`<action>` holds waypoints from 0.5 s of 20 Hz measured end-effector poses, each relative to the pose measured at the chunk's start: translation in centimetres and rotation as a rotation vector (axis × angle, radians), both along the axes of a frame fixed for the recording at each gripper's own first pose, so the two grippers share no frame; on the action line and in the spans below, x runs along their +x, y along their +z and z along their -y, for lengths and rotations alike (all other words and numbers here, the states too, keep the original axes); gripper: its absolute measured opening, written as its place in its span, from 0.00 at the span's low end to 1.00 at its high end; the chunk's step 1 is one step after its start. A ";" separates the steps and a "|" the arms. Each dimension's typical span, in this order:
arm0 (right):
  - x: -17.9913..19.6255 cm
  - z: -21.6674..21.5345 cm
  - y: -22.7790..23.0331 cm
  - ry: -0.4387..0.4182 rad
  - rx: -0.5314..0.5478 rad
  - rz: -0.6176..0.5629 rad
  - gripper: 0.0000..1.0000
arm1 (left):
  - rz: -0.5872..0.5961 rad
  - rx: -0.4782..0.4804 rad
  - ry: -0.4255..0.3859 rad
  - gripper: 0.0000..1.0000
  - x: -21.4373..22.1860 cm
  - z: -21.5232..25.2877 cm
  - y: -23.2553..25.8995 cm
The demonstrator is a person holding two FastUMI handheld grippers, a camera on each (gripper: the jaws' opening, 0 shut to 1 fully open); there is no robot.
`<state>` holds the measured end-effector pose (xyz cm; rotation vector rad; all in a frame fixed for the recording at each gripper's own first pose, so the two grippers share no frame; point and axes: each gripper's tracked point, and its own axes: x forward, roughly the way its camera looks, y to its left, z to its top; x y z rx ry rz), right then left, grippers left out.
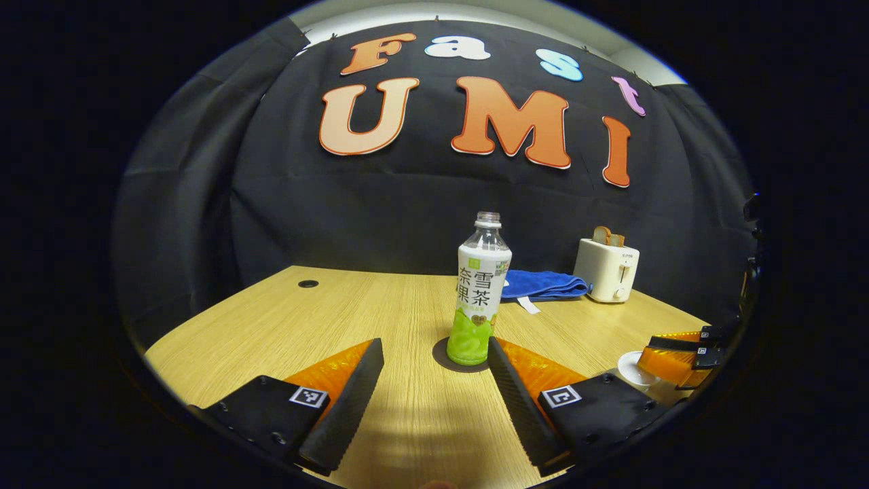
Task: Open the teacup lid with one hand, grasp the water bottle and pour water into the teacup with the other hand; after pouring, place the water bottle on the coaster and then close the teacup lid.
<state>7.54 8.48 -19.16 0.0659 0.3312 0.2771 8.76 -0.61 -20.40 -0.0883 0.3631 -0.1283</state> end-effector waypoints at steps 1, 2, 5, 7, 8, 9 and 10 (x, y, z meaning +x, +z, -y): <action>-0.1 0.0 0.7 -0.001 0.013 0.014 0.40 | 0.007 -0.002 0.003 0.98 -0.3 -0.1 0.5; -0.1 0.1 1.6 -0.004 0.029 0.032 0.44 | 0.017 -0.008 0.005 0.98 -0.5 -0.1 1.1; -0.5 0.6 4.3 -0.020 0.068 0.089 0.64 | 0.054 -0.029 0.017 0.99 -1.1 -0.2 3.4; -0.9 1.4 6.0 -0.044 0.070 0.118 0.73 | 0.083 -0.038 0.022 0.99 -1.7 -0.3 5.2; -1.2 1.9 6.9 -0.058 0.064 0.133 0.75 | 0.094 -0.033 0.029 0.99 -2.2 -0.5 6.1; -1.6 2.4 7.7 -0.073 0.058 0.147 0.77 | 0.108 -0.028 0.033 0.99 -2.6 -0.6 6.9; -1.9 2.8 8.6 -0.087 0.053 0.162 0.78 | 0.123 -0.017 0.042 0.98 -3.1 -0.9 7.8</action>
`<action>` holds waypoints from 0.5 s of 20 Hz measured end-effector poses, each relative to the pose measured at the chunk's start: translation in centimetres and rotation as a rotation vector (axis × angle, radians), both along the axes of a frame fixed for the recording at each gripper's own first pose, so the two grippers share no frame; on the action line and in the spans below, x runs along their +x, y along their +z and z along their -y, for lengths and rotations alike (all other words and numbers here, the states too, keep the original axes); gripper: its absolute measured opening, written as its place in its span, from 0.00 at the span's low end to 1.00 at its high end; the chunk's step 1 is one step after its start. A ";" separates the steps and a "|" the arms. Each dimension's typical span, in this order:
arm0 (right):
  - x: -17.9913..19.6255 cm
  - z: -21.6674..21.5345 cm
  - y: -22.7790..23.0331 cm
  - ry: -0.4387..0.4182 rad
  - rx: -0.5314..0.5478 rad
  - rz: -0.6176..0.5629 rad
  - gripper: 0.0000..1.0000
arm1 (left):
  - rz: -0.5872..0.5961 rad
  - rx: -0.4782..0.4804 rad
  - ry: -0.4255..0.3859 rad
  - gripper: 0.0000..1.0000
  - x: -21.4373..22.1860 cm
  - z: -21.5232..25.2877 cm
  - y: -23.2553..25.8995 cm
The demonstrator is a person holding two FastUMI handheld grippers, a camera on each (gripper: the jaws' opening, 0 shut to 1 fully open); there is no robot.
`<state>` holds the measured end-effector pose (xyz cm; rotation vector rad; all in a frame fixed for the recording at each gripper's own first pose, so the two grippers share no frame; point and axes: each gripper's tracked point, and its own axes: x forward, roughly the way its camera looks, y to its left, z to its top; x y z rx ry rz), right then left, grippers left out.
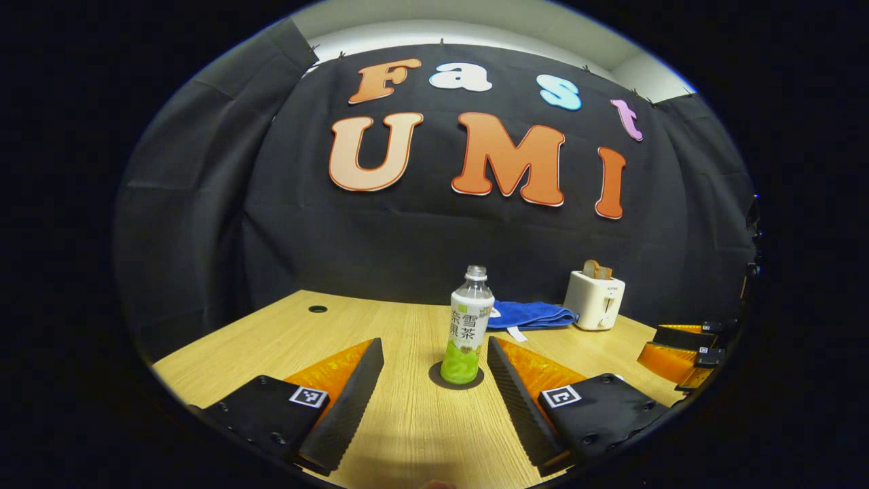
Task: Open the teacup lid with one hand, grasp the water bottle and pour water into the teacup with the other hand; after pouring, place the water bottle on the coaster and then close the teacup lid.
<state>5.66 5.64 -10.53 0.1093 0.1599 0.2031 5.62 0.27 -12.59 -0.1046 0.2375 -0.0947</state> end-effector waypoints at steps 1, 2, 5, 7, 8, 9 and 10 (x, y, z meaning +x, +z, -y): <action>-0.3 0.5 0.9 -0.016 -0.004 0.012 0.80 | 0.014 0.008 0.010 0.98 -0.5 -0.3 0.8; -0.6 0.8 1.7 -0.028 -0.007 0.021 0.81 | 0.028 0.015 0.020 0.99 -0.9 -0.5 1.7; -1.7 1.6 4.1 -0.058 -0.004 0.047 0.83 | 0.062 0.012 0.036 0.98 -1.8 -1.1 4.2; -2.6 1.9 5.8 -0.067 -0.004 0.076 0.84 | 0.090 0.015 0.047 0.98 -2.7 -1.5 5.8; -2.9 2.1 6.7 -0.075 -0.006 0.089 0.84 | 0.102 0.018 0.050 0.98 -3.1 -1.7 6.5; -3.2 2.2 7.4 -0.086 -0.008 0.101 0.86 | 0.108 0.020 0.053 0.98 -3.6 -1.8 7.1; -3.5 2.4 8.1 -0.098 -0.010 0.113 0.86 | 0.112 0.025 0.053 0.98 -4.2 -1.8 7.5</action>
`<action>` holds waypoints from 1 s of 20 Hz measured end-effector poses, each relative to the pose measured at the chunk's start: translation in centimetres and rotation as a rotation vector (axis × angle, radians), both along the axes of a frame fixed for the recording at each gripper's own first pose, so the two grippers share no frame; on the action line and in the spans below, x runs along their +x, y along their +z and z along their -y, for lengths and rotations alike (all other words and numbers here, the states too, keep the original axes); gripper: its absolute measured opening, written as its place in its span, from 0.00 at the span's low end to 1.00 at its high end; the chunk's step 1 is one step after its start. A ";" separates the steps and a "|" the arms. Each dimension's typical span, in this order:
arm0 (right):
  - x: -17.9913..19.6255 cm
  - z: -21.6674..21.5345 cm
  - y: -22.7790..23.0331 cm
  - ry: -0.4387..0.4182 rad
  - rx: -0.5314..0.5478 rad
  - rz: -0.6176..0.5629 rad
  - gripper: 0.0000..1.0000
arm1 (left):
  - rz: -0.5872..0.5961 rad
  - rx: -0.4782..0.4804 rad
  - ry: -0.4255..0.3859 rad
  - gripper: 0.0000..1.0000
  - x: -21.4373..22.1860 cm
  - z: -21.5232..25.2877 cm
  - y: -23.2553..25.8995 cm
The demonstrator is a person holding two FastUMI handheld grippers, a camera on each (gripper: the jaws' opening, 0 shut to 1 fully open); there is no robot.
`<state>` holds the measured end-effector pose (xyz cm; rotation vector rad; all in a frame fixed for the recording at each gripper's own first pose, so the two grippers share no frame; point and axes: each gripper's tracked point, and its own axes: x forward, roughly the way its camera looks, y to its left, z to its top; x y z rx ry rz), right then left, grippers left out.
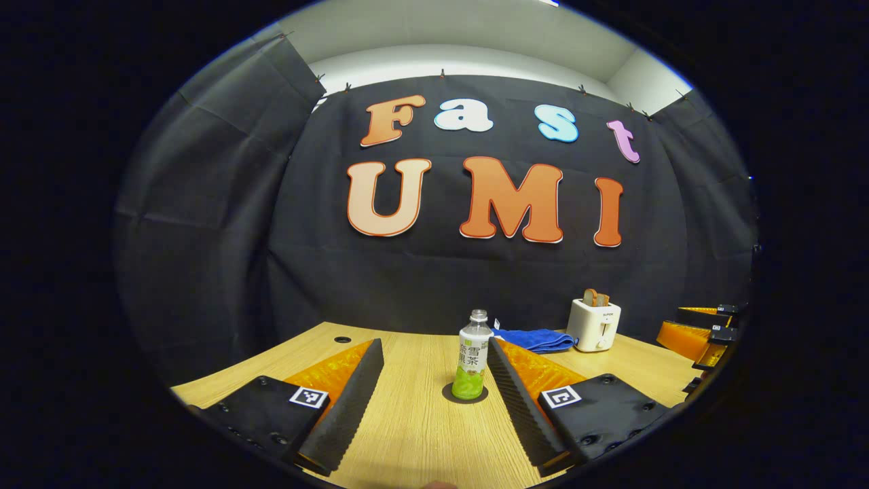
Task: Open the teacup lid with one hand, grasp the water bottle and pour water into the teacup with the other hand; after pouring, place the water bottle on the coaster and then close the teacup lid.
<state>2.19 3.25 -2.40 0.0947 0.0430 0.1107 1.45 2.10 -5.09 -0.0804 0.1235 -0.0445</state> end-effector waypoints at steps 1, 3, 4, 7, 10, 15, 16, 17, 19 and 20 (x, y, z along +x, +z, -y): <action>-0.4 -0.1 0.7 -0.004 0.002 0.013 0.86 | 0.007 0.008 0.002 0.98 -0.5 -0.2 0.6; -1.3 -0.3 1.8 0.000 0.008 0.029 0.86 | 0.024 0.004 -0.011 0.98 -1.5 -0.2 1.7; -1.7 -0.3 2.4 0.001 0.007 0.037 0.86 | 0.028 -0.005 -0.019 0.98 -2.3 -0.1 2.2; -3.0 -0.1 3.9 -0.009 -0.008 0.059 0.86 | 0.057 0.013 -0.002 0.98 -4.4 -0.9 4.0; -4.2 -0.2 5.1 -0.001 -0.017 0.057 0.86 | 0.078 0.051 0.018 0.98 -6.2 -1.2 5.6; -5.6 0.1 4.8 -0.004 -0.039 0.025 0.86 | 0.078 0.060 0.038 0.98 -7.9 -0.6 6.8; -6.0 0.1 4.8 -0.002 -0.036 0.023 0.86 | 0.074 0.057 0.045 0.98 -8.1 -0.5 6.8; -6.3 0.0 4.8 0.003 -0.033 0.019 0.86 | 0.071 0.050 0.044 0.98 -8.2 -0.3 6.8; -6.8 0.3 4.7 0.003 -0.036 0.019 0.86 | 0.065 0.050 0.034 0.98 -8.6 0.3 6.9; -7.0 0.5 4.8 -0.003 -0.042 0.021 0.86 | 0.055 0.055 0.015 0.98 -8.8 0.8 6.5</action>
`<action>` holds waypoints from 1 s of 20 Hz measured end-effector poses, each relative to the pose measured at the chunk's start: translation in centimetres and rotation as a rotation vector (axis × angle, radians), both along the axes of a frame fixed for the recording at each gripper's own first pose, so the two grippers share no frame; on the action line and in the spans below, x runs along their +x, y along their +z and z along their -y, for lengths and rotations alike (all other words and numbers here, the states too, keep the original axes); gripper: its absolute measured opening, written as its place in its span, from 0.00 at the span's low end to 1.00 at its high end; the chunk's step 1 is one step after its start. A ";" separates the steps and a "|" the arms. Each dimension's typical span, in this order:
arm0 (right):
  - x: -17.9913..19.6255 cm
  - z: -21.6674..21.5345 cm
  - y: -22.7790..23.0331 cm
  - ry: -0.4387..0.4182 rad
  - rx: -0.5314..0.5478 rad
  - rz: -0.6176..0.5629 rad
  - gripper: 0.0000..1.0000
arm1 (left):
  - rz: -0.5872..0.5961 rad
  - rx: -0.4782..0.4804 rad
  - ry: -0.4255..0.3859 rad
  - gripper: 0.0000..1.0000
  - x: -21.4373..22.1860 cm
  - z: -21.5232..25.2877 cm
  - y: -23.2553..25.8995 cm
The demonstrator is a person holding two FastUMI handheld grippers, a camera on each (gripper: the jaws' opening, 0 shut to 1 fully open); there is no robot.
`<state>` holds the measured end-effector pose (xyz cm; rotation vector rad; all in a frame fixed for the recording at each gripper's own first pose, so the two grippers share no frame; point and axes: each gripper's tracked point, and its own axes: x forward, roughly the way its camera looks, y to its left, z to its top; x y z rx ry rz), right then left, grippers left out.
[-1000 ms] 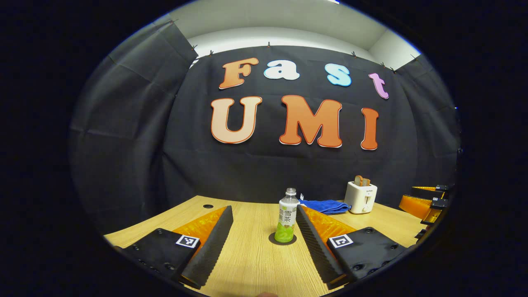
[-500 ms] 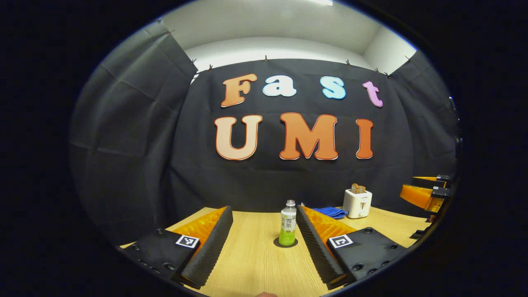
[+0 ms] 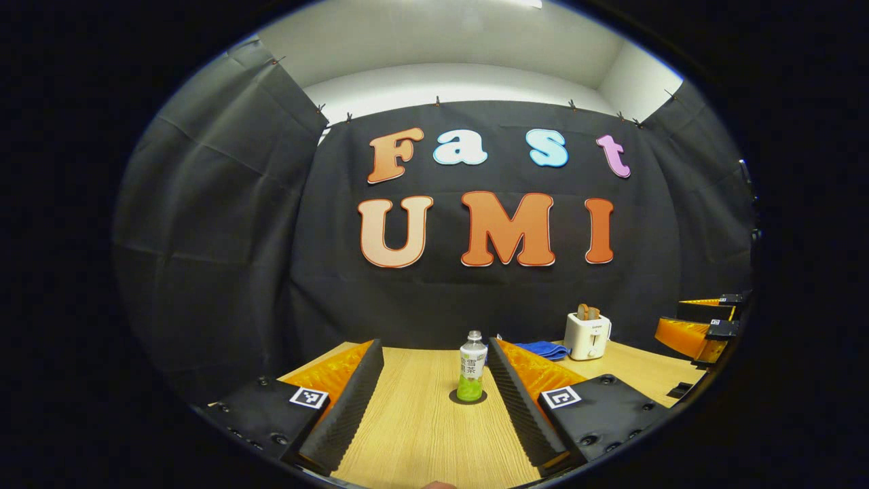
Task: Open the teacup lid with one hand, grasp the water bottle and pour water into the teacup with the other hand; after pouring, place the water bottle on the coaster and then close the teacup lid.
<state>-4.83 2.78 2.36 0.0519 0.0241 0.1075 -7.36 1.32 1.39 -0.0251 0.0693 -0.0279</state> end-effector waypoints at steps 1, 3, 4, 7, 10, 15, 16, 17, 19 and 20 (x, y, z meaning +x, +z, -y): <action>-0.2 0.3 0.1 -0.009 0.001 0.010 0.86 | -0.001 -0.003 -0.014 0.98 -0.2 0.4 -0.1; -0.6 -0.1 0.1 0.003 0.007 0.011 0.86 | 0.001 0.001 -0.011 0.98 -0.5 0.1 0.2; -0.8 0.0 0.3 0.002 0.009 0.009 0.86 | 0.007 0.011 0.007 0.98 -0.7 -0.5 0.5; -1.0 -0.1 0.1 0.008 0.003 -0.006 0.86 | 0.027 0.033 0.028 0.99 -1.2 -0.9 1.7; -1.4 -0.5 -0.1 0.013 -0.008 -0.020 0.86 | 0.039 0.028 0.030 0.98 -1.6 -0.8 2.4; -1.8 -1.1 0.8 0.017 -0.011 -0.005 0.86 | 0.051 0.021 0.023 0.98 -2.1 -0.7 3.3; -1.7 -1.1 0.8 0.016 -0.009 -0.006 0.87 | 0.053 0.029 0.030 0.98 -2.2 -1.0 3.4; -1.8 -1.0 1.1 0.015 -0.007 -0.001 0.87 | 0.059 0.037 0.037 0.98 -2.3 -1.3 3.7; -1.9 -1.1 1.3 0.018 -0.003 0.005 0.87 | 0.072 0.038 0.042 0.98 -2.4 -1.3 4.2; -1.9 -1.1 1.4 0.014 -0.003 0.008 0.87 | 0.076 0.035 0.042 0.98 -2.4 -1.3 4.4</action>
